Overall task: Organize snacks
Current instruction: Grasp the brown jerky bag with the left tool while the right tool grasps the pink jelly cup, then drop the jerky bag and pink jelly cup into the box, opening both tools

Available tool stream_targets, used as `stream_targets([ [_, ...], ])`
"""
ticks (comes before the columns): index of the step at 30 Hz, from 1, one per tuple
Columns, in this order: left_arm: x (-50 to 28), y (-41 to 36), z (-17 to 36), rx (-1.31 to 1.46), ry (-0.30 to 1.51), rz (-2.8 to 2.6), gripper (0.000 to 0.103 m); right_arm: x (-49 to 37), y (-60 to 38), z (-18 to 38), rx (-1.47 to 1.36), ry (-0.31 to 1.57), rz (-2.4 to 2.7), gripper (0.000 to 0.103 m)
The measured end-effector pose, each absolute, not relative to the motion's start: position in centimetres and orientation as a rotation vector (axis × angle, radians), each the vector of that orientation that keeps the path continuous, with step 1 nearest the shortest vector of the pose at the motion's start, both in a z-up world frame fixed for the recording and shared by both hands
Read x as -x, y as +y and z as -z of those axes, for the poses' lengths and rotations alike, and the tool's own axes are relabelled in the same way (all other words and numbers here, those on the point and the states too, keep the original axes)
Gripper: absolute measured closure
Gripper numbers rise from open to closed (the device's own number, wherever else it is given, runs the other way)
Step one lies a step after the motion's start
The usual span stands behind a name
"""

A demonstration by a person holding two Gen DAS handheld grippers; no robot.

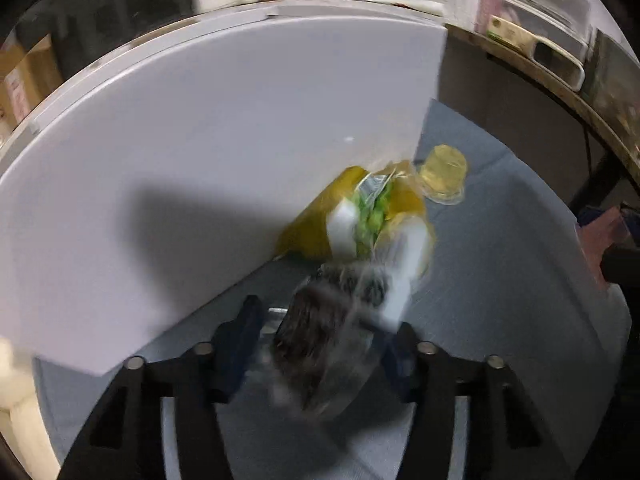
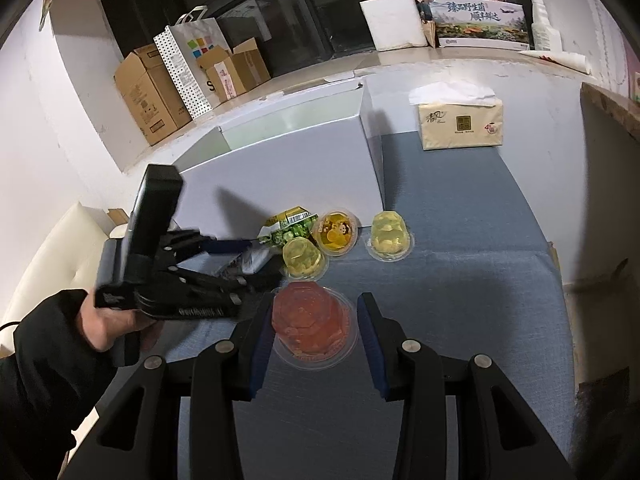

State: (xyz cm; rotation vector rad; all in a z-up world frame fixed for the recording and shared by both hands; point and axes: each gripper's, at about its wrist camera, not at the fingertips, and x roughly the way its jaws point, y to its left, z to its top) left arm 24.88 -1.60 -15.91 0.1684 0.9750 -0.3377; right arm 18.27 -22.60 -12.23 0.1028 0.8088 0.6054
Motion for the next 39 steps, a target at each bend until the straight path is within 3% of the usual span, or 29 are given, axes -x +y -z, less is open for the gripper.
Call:
stream_targets([
  [2, -23.6, -1.0, 15.4, -0.139, 0.965, 0.35, 0.055, -18.3, -22.8, 12.3, -0.111, 0.81, -0.601, 0.059],
  [3, -23.1, -0.6, 15.0, -0.121, 0.951, 0.355, 0.074, -18.4, -22.8, 12.3, -0.116, 0.811, -0.603, 0.059],
  [5, -22.1, 0.5, 14.1, -0.043, 0.933, 0.36, 0.082, -18.3, -22.7, 12.2, -0.113, 0.808, -0.603, 0.059],
  [15, -18.3, 3.0, 11.6, 0.087, 0.843, 0.374, 0.082, -17.7, -21.9, 11.4, -0.089, 0.795, -0.617, 0.059],
  [23, -16.1, 5.1, 5.4, 0.145, 0.681, 0.32, 0.082, -18.7, -20.2, 8.6, -0.061, 0.732, -0.651, 0.059],
  [30, -22.5, 8.4, 1.5, 0.236, 0.618, 0.222, 0.082, -24.4, -15.7, 2.8, -0.008, 0.628, -0.711, 0.059],
  [37, -29.5, 10.1, 4.0, 0.273, 0.709, 0.161, 0.081, -33.1, -11.4, 1.6, 0.015, 0.675, -0.683, 0.058],
  [38, -30.0, 10.0, 4.3, 0.269, 0.726, 0.151, 0.074, -33.6, -11.4, 1.7, 0.017, 0.682, -0.672, 0.058],
  [39, -30.5, 10.0, 4.8, 0.266, 0.744, 0.14, 0.05, -34.3, -11.2, 2.1, 0.021, 0.698, -0.657, 0.056],
])
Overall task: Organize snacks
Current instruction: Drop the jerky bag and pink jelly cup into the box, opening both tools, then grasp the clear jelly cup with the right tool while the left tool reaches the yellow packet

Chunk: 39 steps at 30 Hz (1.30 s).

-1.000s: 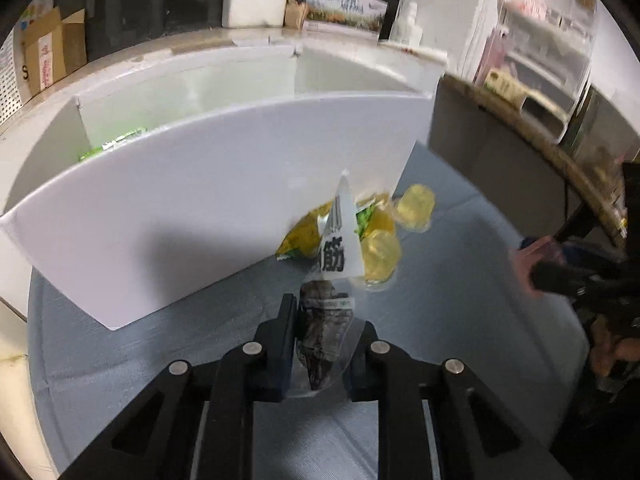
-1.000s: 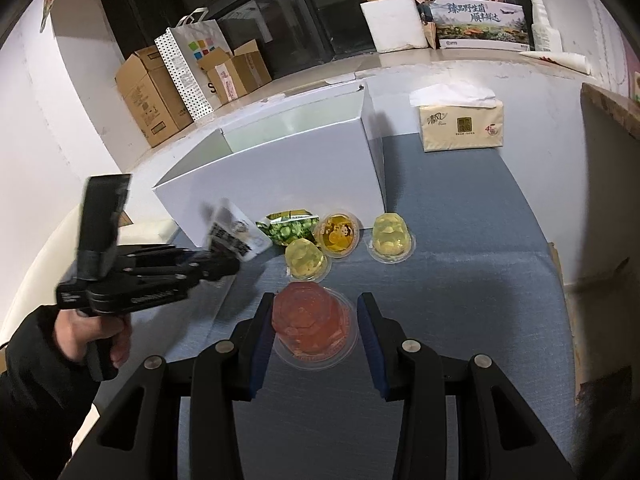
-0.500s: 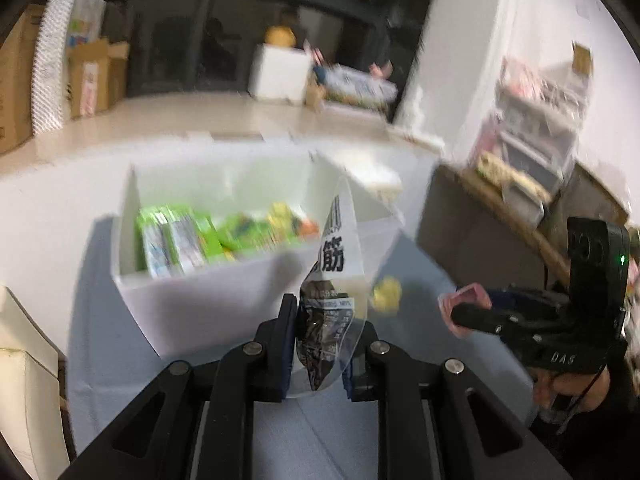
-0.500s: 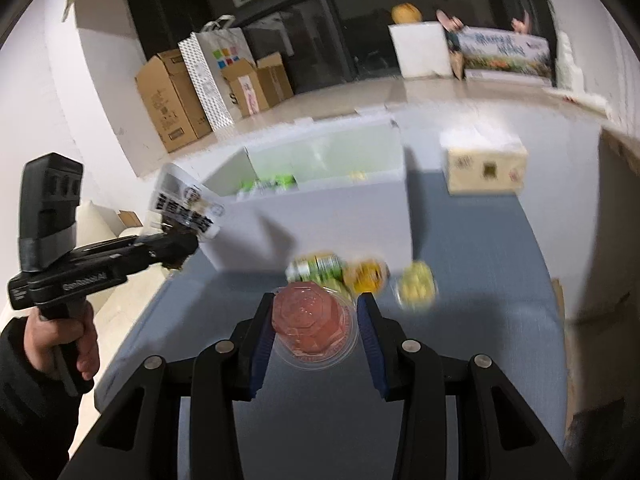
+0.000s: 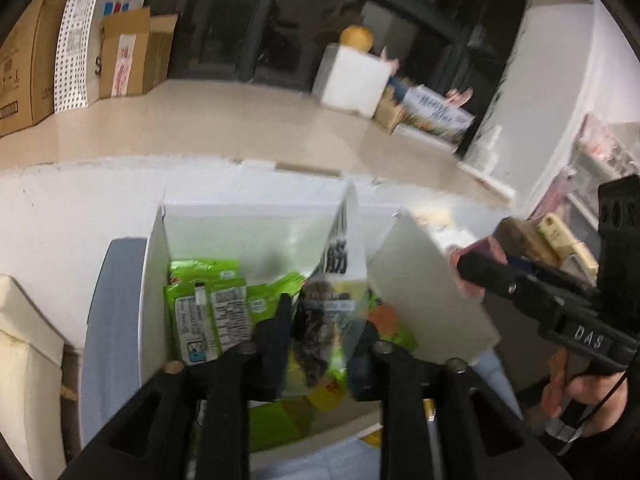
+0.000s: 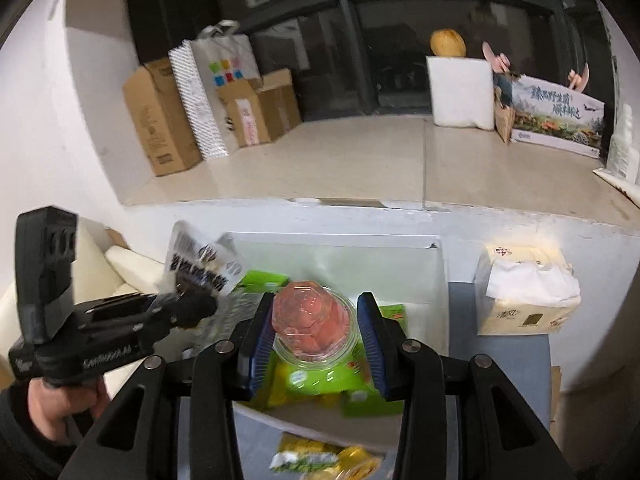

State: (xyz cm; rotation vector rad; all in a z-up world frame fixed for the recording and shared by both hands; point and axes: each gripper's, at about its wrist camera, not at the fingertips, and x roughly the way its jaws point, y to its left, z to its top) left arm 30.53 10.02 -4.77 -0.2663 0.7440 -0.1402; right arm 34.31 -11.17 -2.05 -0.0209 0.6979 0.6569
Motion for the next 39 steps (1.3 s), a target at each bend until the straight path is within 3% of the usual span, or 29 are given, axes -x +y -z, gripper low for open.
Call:
stream_targets([
  [1, -30.8, 10.1, 5.0, 0.264, 0.755, 0.131, 0.03, -35.0, -11.1, 2.4, 0.023, 0.717, -0.639, 0.04],
  [2, -30.9, 9.9, 5.1, 0.261, 0.756, 0.125, 0.0, -35.5, -11.1, 2.6, 0.023, 0.729, -0.626, 0.025],
  [3, -30.6, 10.0, 5.1, 0.259, 0.738, 0.116, 0.0, -35.8, -11.2, 2.9, 0.025, 0.741, -0.611, 0.004],
  [12, -28.0, 9.3, 3.8, 0.216, 0.709, 0.113, 0.0, -34.0, -12.9, 1.8, 0.035, 0.688, -0.578, 0.0],
  [18, -22.1, 7.6, 3.0, 0.18, 0.668, 0.145, 0.0, -29.2, -14.9, 1.2, 0.047, 0.644, -0.6, 0.0],
  [28, -13.1, 5.4, 9.1, 0.223, 0.729, 0.127, 0.0, -19.2, -20.7, 9.6, -0.002, 0.7, -0.563, 0.0],
  [39, -12.3, 4.0, 11.1, 0.217, 0.786, 0.127, 0.0, -25.0, -21.6, 13.9, 0.007, 0.817, -0.488, 0.0],
])
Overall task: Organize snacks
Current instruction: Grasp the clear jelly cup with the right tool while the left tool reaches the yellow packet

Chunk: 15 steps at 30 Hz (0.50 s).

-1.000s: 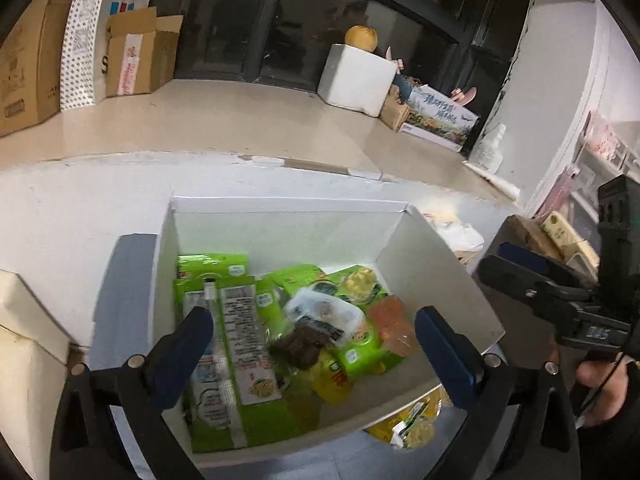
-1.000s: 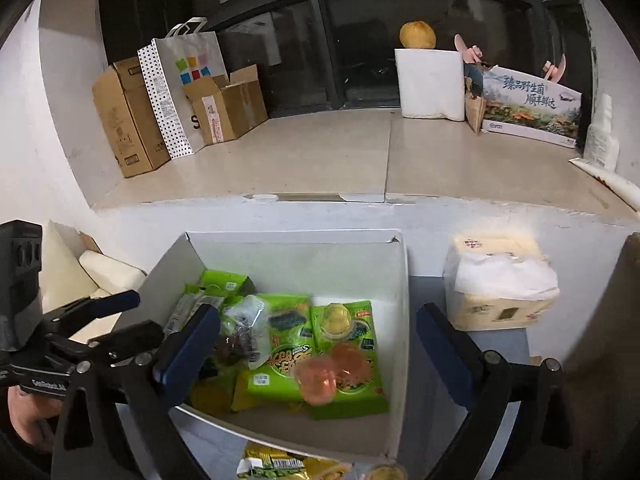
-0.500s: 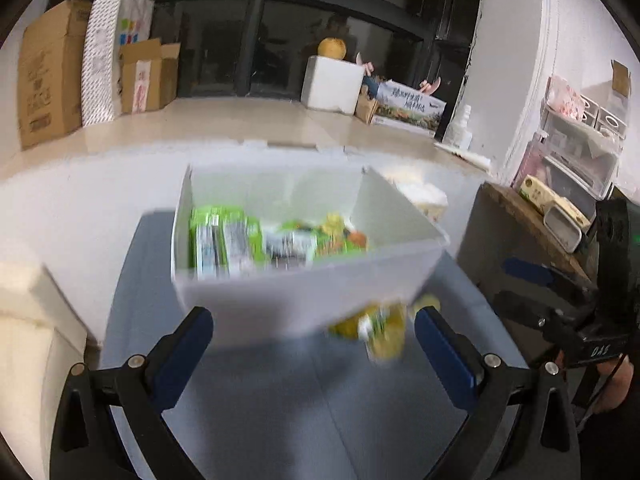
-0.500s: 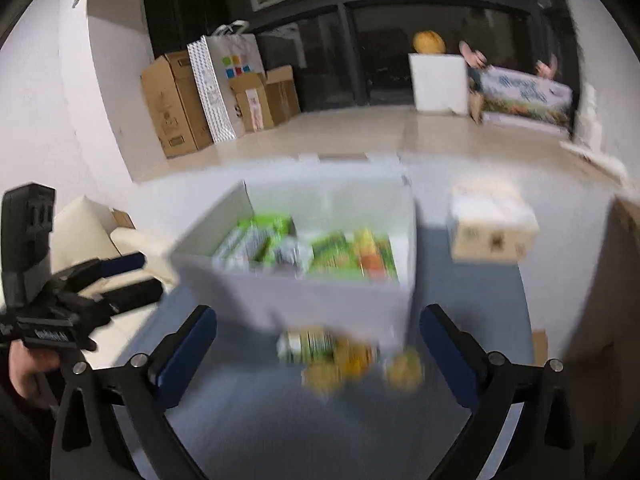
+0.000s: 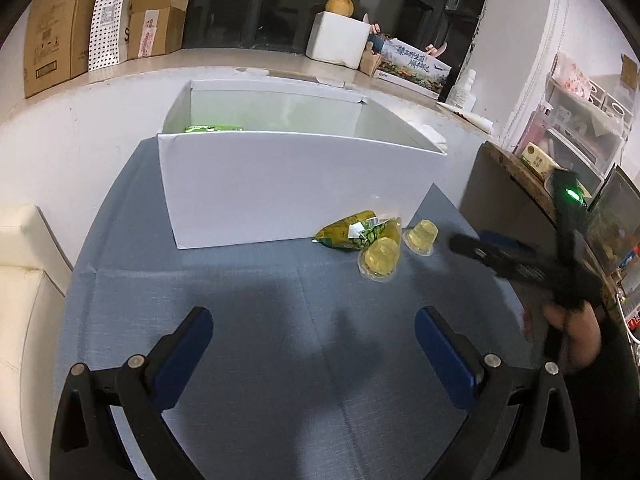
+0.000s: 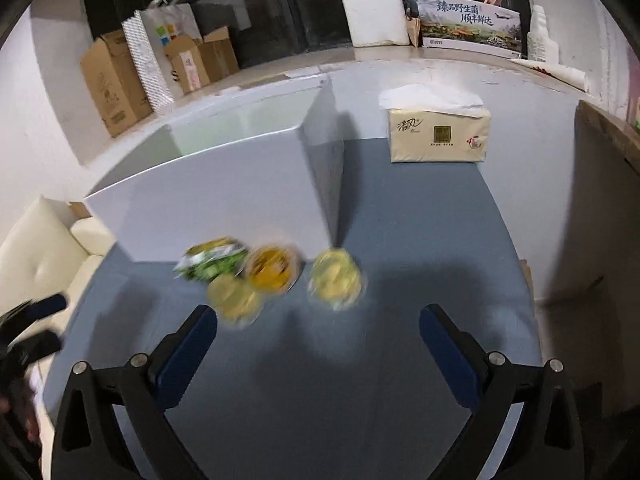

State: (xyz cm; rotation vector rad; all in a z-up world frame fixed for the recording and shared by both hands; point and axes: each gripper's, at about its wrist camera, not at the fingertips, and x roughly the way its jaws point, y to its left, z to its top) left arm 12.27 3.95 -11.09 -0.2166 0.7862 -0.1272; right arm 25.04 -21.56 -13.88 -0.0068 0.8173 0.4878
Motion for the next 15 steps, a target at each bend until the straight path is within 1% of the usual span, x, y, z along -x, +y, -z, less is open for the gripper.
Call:
stream_targets([
  [3, -12.4, 3.6, 11.2, 0.209, 0.795, 0.133, 0.0, -28.1, -20.2, 14.7, 0.048, 0.846, -0.488, 0.0],
  [5, -12.5, 3.5, 11.3, 0.206, 0.799, 0.13, 0.0, -29.9, -19.6, 15.5, 0.065, 0.869, -0.487, 0.009],
  [6, -12.6, 3.4, 11.4, 0.208, 0.803, 0.133, 0.0, -30.6, -19.3, 16.0, 0.073, 0.887, -0.491, 0.03],
  [7, -12.7, 3.4, 11.6, 0.21, 0.808, 0.134, 0.0, -31.2, -18.9, 16.5, 0.088, 0.909, -0.487, 0.063],
  [8, -12.7, 3.4, 11.6, 0.209, 0.81, 0.133, 0.0, -31.5, -18.7, 17.0, 0.103, 0.931, -0.488, 0.065],
  [10, -13.0, 3.3, 11.9, 0.204, 0.819, 0.134, 0.0, -31.4, -18.3, 17.1, 0.13, 0.915, -0.49, 0.067],
  [15, -14.5, 2.8, 12.4, 0.217, 0.835, 0.142, 0.0, -30.0, -19.0, 16.5, 0.082, 0.902, -0.547, 0.067],
])
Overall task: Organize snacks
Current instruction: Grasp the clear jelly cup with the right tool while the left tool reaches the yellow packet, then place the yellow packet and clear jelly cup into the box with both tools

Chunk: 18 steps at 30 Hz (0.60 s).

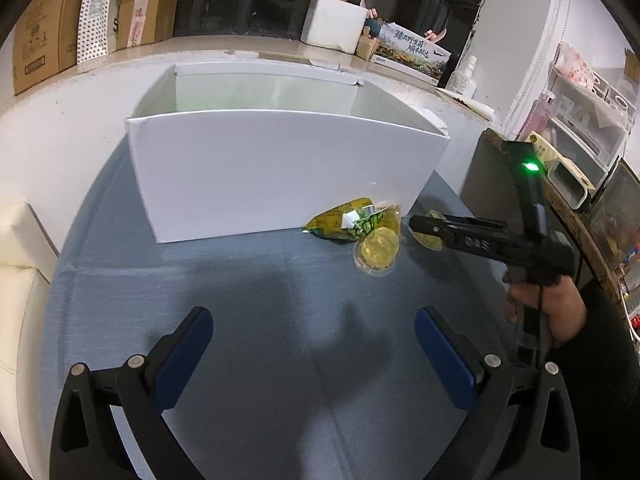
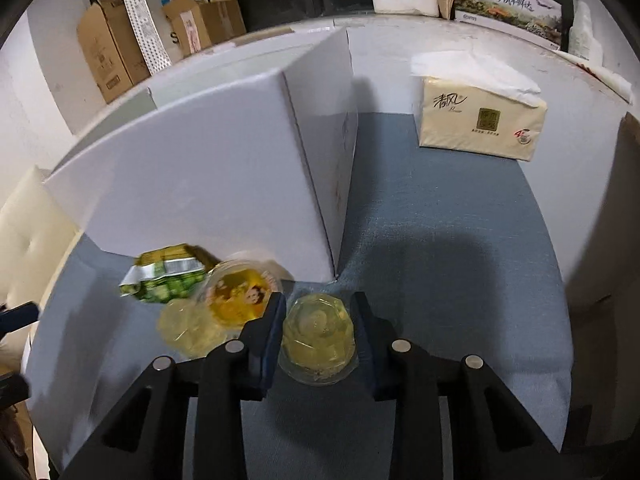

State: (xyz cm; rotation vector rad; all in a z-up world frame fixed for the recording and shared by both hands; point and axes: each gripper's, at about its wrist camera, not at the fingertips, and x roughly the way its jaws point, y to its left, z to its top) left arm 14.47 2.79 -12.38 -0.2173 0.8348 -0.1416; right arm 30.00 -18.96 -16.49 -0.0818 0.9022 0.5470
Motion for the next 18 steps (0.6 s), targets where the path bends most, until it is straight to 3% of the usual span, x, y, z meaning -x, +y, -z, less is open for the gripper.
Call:
stream_targets([
  [17, -25.9, -0.8, 15.2, 0.338, 0.909, 0.044, 0.001, -20.6, -24.2, 11.8, -0.083, 0.782, -0.613, 0.067],
  [18, -26.1, -0.6, 15.5, 0.347, 0.911, 0.027, 0.004, -20.6, -24.3, 11.9, -0.086, 0.781, -0.614, 0.067],
])
